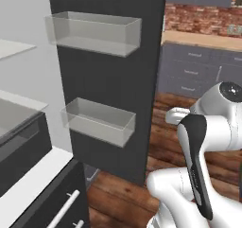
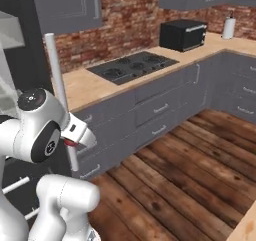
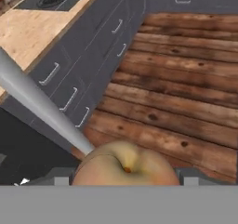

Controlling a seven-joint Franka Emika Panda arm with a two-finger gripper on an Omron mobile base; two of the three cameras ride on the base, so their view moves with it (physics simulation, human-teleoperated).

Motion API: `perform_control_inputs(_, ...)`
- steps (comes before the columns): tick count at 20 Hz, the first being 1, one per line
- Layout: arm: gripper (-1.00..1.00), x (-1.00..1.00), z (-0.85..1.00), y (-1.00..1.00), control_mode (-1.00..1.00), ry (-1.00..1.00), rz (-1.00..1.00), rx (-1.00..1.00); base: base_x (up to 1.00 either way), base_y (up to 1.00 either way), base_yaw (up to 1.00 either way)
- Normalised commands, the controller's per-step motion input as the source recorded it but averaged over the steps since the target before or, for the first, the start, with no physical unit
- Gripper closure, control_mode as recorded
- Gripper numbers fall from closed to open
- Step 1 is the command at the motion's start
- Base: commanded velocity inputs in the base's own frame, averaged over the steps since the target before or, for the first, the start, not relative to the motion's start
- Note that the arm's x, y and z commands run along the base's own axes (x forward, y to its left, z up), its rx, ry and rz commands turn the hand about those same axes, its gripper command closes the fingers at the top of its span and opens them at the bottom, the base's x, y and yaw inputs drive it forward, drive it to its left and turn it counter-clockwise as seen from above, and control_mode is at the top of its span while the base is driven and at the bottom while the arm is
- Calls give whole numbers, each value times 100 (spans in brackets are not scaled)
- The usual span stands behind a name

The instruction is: Pick up the peach and apple from the fridge and place one fruit on each plate on the dining counter.

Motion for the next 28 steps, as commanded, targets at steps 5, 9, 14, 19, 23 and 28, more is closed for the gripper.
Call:
perform_control_inputs(5,100,0,0,0,100,0,0,0,-27,-22,-48)
perform_control_inputs(9,100,0,0,0,100,0,0,0,-1,-19,-42)
perform_control_inputs(14,100,0,0,0,100,0,0,0,1,-8,-35)
perform_control_inputs(19,100,0,0,0,100,0,0,0,19,-15,-31)
perform_control_inputs(23,100,0,0,0,100,0,0,0,34,-18,-29)
perform_control_inputs(28,100,0,0,0,100,0,0,0,53,-6,-23)
